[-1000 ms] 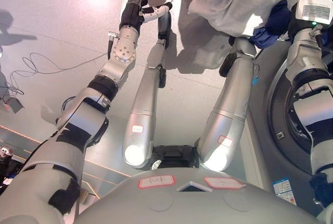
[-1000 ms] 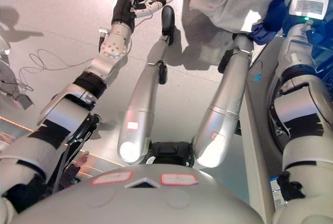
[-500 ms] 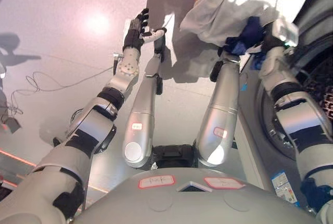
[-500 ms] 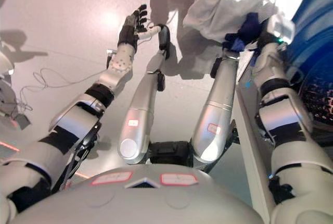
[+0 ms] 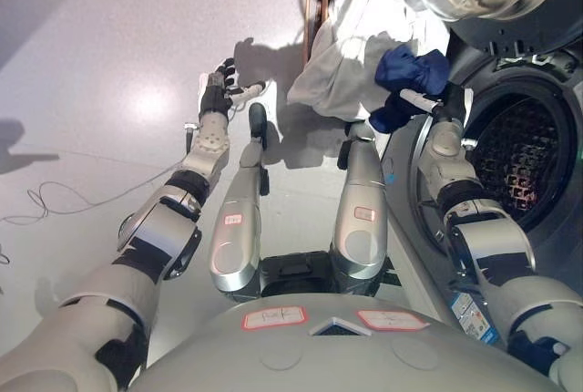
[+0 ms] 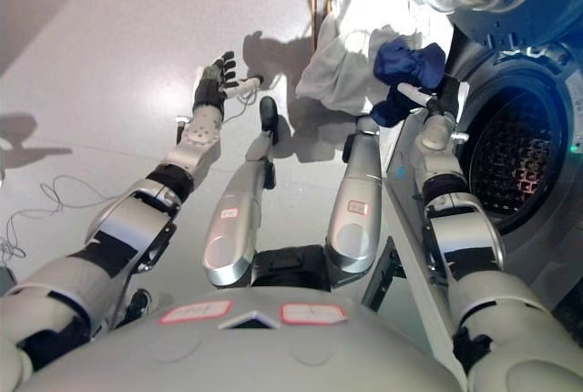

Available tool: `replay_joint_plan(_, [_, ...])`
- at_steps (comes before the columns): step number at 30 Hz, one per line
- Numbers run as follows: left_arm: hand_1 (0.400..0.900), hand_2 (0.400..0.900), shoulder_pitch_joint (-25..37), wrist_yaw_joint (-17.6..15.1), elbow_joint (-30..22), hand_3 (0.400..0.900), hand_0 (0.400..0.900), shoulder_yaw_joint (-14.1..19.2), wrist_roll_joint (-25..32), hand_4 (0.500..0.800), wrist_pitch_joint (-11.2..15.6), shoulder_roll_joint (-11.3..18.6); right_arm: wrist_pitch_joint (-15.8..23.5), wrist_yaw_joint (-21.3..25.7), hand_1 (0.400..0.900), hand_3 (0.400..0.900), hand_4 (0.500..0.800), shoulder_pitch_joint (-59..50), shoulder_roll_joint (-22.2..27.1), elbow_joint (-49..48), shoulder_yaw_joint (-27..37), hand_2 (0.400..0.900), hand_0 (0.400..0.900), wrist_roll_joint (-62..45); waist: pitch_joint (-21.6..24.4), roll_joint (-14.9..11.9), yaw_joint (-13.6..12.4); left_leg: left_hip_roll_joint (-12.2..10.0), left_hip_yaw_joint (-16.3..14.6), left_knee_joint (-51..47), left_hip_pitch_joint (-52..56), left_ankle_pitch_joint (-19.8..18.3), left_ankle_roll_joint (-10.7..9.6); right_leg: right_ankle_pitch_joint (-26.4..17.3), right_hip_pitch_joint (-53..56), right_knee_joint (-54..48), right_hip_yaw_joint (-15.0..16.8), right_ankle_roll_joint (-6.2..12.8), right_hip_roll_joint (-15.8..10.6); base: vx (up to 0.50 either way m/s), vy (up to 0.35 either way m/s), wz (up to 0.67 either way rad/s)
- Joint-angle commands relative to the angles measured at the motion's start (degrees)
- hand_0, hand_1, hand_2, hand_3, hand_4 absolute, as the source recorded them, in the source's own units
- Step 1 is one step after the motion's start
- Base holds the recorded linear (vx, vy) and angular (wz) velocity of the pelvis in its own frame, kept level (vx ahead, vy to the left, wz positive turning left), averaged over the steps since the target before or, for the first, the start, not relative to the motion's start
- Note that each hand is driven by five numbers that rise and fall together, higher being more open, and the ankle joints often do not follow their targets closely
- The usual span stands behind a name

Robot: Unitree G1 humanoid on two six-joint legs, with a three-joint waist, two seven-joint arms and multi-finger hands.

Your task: Put the clothes in the basket into the washing machine.

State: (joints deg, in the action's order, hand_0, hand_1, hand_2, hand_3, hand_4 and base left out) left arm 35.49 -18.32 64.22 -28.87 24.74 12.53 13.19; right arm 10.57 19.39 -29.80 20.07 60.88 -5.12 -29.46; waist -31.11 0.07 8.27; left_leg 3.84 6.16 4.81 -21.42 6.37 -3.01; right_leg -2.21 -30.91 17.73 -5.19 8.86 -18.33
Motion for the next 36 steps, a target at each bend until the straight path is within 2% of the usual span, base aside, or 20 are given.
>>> replay_joint_plan(1, [0.9,0.9,-2.12,-0.87,1.97,0.9,0.9,3.25,-0.56,0.8,2.17,1.13,6.32,-2.49,0.4,0.4,0.5,5.12,-0.41,-2.36,2.01,0.4,0.4,-14.63,4.79,-1.07,0.52,-0.93,0.58,6.6,4.76,-14.5,-1.55,-14.64,-5.15,-9.95,1.63,-0.03,-1.87,0.02,0.018,-0.03])
replay_joint_plan(7, [0.9,0.9,-0.93,-0.99,2.78,0.9,0.9,3.18,0.87,0.8,2.81,0.76,11.28,-4.16,0.4,0.4,0.5,3.69,-3.48,-2.37,10.0,0.4,0.4,-32.23,5.12,1.32,0.86,-1.08,0.12,6.66,5.78,-15.21,-1.46,-13.99,-4.9,-9.59,2.05,0.04,-1.64,0.01,0.019,-0.01])
replay_joint_plan(9, [0.9,0.9,-0.18,-1.11,3.55,0.9,0.9,2.97,1.25,0.8,2.66,0.36,12.27,-5.07,0.4,0.4,0.5,3.46,-5.07,-1.52,12.27,0.4,0.4,-37.98,5.09,1.44,1.21,-0.42,0.05,6.89,5.38,-14.91,-1.34,-14.5,-5.16,-9.71,2.41,0.06,-2.15,-0.01,0.031,0.0])
replay_joint_plan(11, [0.9,0.9,0.23,-1.06,3.67,0.9,0.9,2.63,1.54,0.8,2.55,0.01,12.11,-5.24,0.4,0.4,0.5,3.55,-5.83,-0.54,12.81,0.4,0.4,-39.88,5.04,1.62,1.36,-0.23,-0.07,7.26,4.99,-14.96,-1.3,-14.7,-5.4,-9.69,2.63,0.1,-2.31,0.0,0.0,0.0])
replay_joint_plan(16, [0.9,0.9,1.41,-0.95,3.69,0.9,0.9,1.44,1.31,0.8,1.94,-0.41,8.86,-5.31,0.4,0.4,0.5,3.57,-6.31,3.41,10.41,0.4,0.4,-40.58,4.53,1.65,1.32,0.07,-0.64,8.48,3.82,-14.92,-1.4,-15.31,-5.89,-9.85,2.68,0.2,-2.74,-0.01,-0.002,0.0])
replay_joint_plan(23, [0.9,0.9,3.31,-1.41,3.37,0.9,0.9,-0.19,2.03,0.8,0.98,-1.8,9.81,-6.18,0.4,0.4,0.5,3.8,-10.25,4.81,13.07,0.4,0.4,-54.13,3.26,2.35,1.33,0.59,-1.05,9.89,1.89,-14.79,-1.37,-15.67,-7.07,-9.78,3.21,0.13,-2.96,-0.02,0.006,0.02])
replay_joint_plan(30, [0.9,0.9,3.77,-0.97,4.71,0.9,0.9,-0.99,3.32,0.8,-0.1,-3.54,12.4,-5.25,0.4,0.4,0.5,1.12,-9.03,9.76,22.2,0.4,0.4,-65.89,3.52,3.55,1.48,1.53,-1.9,13.59,0.48,-16.74,-0.96,-15.72,-7.45,-9.5,4.2,0.07,-3.3,0.01,0.036,-0.03])
replay_joint_plan(36, [0.9,0.9,2.85,-0.09,4.03,0.9,0.9,-0.53,3.88,0.8,0.33,-3.24,14.99,-4.14,0.4,0.4,0.5,-0.03,-1.67,12.19,30.77,0.4,0.4,-67.56,4.72,3.83,2.29,2.73,-2.63,16.2,-0.73,-18.14,-0.51,-16.01,-7.64,-9.42,5.18,0.21,-4.21,0.01,0.052,-0.02])
